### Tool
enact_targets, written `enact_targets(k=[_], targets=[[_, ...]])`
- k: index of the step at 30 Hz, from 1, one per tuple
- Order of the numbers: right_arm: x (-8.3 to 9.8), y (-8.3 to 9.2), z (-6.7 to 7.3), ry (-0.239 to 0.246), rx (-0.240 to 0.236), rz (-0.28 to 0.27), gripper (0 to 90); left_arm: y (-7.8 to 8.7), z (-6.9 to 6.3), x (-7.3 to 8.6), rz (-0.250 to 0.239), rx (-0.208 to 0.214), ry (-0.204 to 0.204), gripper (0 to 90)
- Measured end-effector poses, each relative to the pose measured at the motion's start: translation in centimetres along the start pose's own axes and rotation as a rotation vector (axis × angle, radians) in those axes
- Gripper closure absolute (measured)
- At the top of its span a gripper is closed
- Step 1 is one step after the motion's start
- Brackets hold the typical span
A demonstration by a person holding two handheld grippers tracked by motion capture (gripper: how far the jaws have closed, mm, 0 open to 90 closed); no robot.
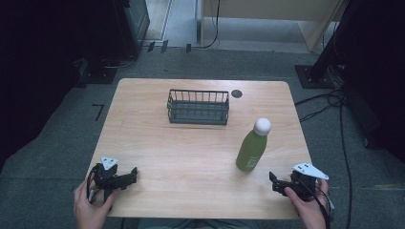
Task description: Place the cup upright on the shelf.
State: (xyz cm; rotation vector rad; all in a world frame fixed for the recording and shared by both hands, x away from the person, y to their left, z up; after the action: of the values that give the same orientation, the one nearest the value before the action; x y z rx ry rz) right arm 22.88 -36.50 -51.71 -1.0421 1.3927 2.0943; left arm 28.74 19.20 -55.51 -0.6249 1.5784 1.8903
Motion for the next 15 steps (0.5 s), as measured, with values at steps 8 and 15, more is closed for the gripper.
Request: enact_targets(k=[8, 15], targets=[[-1.1, 0.2, 2.0, 0.037, -0.04, -0.018, 1.0, 0.0, 0.0, 0.0, 0.0, 0.0, 0.0, 0.0], [-1.5, 0.0, 3.2, 0.056, -0.065, -0.017, 1.0, 0.0, 0.0, 0.0, 0.0, 0.001, 0.001, 0.0]])
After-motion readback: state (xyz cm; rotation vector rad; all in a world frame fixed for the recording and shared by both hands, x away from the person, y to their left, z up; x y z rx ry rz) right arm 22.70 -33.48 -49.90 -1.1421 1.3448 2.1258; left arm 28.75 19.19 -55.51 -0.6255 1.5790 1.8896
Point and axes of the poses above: each handheld gripper's, and its own axes: y roughly backward along the jaws, x roughly out of its underside, z roughly to its left, the point moved 5 cm from there along -y, roughly forward along the jaws, and after that the axes turned 14 degrees about -x, right-handed, at the moved point
